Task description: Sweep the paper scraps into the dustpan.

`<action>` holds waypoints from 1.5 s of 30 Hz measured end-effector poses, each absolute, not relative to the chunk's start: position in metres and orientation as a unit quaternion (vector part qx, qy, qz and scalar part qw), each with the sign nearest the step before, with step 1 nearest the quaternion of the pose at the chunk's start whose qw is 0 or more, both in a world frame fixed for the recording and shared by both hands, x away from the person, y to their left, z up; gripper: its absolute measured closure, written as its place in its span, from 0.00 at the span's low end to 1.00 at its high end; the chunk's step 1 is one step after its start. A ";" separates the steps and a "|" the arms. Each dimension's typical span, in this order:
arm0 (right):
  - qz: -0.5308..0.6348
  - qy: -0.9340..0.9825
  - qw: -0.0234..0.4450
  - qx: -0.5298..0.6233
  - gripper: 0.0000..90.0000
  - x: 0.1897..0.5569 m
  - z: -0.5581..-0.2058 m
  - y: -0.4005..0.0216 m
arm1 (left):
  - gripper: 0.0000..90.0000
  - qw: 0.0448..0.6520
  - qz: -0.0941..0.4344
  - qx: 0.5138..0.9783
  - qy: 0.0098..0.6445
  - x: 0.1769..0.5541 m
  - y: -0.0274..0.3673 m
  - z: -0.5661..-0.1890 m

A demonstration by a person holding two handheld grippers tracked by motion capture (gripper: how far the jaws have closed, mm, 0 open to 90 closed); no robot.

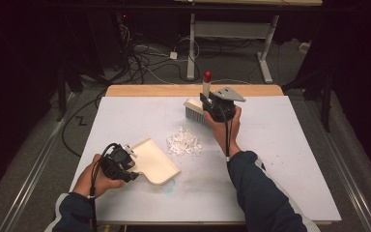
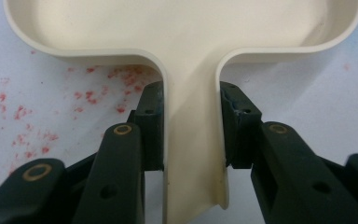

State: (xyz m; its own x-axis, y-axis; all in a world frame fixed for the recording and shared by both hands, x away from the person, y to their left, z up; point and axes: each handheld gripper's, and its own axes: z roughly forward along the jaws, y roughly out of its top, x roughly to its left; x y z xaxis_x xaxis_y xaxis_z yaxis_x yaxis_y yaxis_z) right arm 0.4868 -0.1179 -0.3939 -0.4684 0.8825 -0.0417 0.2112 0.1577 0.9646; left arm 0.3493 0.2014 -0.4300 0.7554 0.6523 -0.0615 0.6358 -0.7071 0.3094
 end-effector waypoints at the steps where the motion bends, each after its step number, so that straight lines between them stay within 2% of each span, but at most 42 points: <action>1: 0.511 0.688 0.324 0.401 0.79 0.487 -0.397 -0.116 | 0.71 0.158 0.027 0.924 0.348 0.350 0.201 -0.430; 11: 0.516 0.717 0.301 0.360 0.78 0.461 -0.403 -0.096 | 0.70 0.166 0.021 0.921 0.352 0.352 0.198 -0.428; 31: 0.521 0.741 0.269 0.327 0.77 0.423 -0.408 -0.094 | 0.70 0.147 0.023 0.924 0.353 0.357 0.184 -0.428; 45: 0.537 0.762 0.232 0.279 0.77 0.394 -0.405 -0.074 | 0.70 0.140 0.019 0.927 0.349 0.361 0.173 -0.430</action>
